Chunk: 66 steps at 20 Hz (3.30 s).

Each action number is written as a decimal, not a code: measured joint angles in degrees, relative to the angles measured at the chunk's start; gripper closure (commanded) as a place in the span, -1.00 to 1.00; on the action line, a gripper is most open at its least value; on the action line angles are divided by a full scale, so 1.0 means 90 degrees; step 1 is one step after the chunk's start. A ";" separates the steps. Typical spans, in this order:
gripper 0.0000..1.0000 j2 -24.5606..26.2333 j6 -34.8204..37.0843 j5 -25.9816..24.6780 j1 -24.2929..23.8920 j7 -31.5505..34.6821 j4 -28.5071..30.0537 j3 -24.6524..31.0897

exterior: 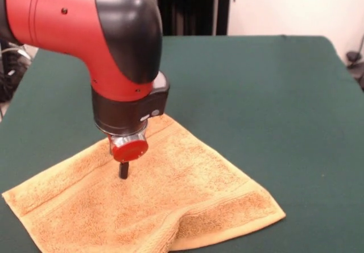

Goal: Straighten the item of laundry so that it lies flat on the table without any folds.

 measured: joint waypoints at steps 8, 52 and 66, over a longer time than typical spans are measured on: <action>-1.00 0.0256 0.0747 0.0205 0.0056 0.0000 -0.0536 -0.0079; -1.00 -0.0691 -0.0600 -0.0085 0.0797 0.0000 0.2412 -0.1344; -1.00 -0.0292 -0.1138 -0.0357 0.1370 0.0000 0.0518 -0.1476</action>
